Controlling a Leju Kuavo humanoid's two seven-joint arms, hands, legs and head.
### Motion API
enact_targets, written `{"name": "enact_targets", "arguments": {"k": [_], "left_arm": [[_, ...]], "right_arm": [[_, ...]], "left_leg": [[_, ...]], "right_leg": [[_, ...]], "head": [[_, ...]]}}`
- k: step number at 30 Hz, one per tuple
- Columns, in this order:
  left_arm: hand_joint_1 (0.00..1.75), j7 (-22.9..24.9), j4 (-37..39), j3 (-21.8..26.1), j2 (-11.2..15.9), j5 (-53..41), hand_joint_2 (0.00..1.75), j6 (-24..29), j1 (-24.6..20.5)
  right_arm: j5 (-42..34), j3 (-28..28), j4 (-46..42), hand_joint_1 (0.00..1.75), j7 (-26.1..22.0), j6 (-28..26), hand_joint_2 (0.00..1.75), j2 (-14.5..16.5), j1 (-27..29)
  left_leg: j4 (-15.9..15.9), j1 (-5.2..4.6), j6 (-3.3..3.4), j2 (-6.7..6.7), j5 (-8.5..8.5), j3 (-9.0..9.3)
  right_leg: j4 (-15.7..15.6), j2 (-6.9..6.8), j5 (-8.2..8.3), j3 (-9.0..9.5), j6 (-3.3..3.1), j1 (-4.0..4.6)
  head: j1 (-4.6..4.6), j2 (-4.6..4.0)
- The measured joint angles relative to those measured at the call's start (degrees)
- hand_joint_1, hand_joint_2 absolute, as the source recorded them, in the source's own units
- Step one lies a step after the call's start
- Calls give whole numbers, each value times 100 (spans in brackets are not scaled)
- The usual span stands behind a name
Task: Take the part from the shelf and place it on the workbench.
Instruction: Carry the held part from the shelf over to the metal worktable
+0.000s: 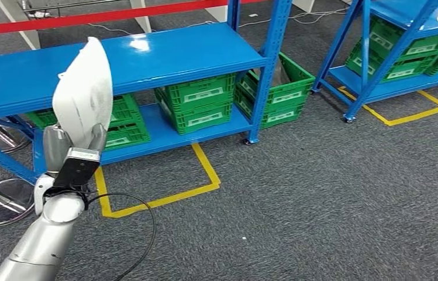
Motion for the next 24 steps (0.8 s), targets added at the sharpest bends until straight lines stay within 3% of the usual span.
{"name": "enact_targets", "arguments": {"k": [2,3,6,8,10,11,12,13,15,17,19,21,22,24], "left_arm": [[175,-139,0,-20,18,52,175,-141,-12],[175,-197,0,-21,25,64,175,-180,-23],[175,-316,0,-41,31,70,175,-260,-56],[175,-347,0,-57,25,103,175,-335,-75],[175,-374,6,-60,23,180,175,-430,-78],[175,-389,13,-60,20,225,175,-481,-71],[175,-404,22,-60,17,276,175,-534,-62],[175,-417,30,-60,14,320,175,-583,-55],[175,-430,36,-59,11,383,175,-651,-50],[175,-433,36,-56,9,408,175,-679,-49],[175,-438,36,-54,7,411,175,-694,-48],[175,-442,36,-53,-2,412,175,-706,-55],[175,-445,35,-53,-13,416,175,-721,-62],[175,-458,36,-49,-31,447,175,-774,-68]], "right_arm": [[1,-46,3,0,96,-40,175,-5,-12],[-12,-72,6,0,135,-49,175,-7,-17],[-95,-179,24,0,216,-47,175,-7,13],[-134,-254,31,0,241,-64,175,-7,24],[-146,-321,31,0,251,-119,175,-7,16],[-142,-354,31,0,258,-158,175,-7,14],[-132,-385,31,0,268,-202,175,-7,19],[-119,-412,32,0,278,-246,175,-7,29],[-101,-453,32,0,298,-320,175,-9,52],[-96,-485,32,0,324,-349,175,-10,57],[-95,-503,33,0,338,-352,175,-13,56],[-93,-515,33,0,339,-359,175,-28,77],[-81,-522,34,0,343,-378,175,-38,91],[-29,-535,36,0,357,-451,175,-61,93]], "left_leg": [[10,-30,-43,99,-19,13],[15,-45,-70,142,-27,18],[26,-46,-163,227,-45,33],[259,-23,-216,34,-236,-48],[937,-11,-235,-221,-613,-329],[1320,-10,-233,-271,-771,-495],[1580,-13,-227,-291,-838,-612],[1643,-15,-212,-301,-793,-644],[1121,-23,-155,-378,-416,-415],[401,-19,-76,-630,-107,-88],[108,-27,-33,-774,-73,31],[38,-29,-9,-668,-61,41],[7,-17,9,-602,-45,53],[-40,5,49,-453,-20,74]], "right_leg": [[-692,-177,219,388,-55,34],[-845,-223,242,473,-86,50],[-879,-102,256,465,-194,59],[-897,4,290,469,-259,35],[-902,131,308,467,-292,32],[-901,202,312,466,-299,40],[-898,276,313,466,-302,50],[-894,352,314,468,-303,58],[-883,502,315,476,-301,69],[-865,642,322,461,-284,69],[-855,759,346,403,-230,45],[-861,825,367,340,-159,27],[-825,731,336,301,-128,34],[-451,387,112,93,-71,39]], "head": [[-8,0],[-14,0],[-23,0],[-41,0],[-67,0],[-73,0],[-73,0],[-73,0],[-73,0],[-63,0],[-68,0],[-79,0],[-63,0],[-20,0]]}}
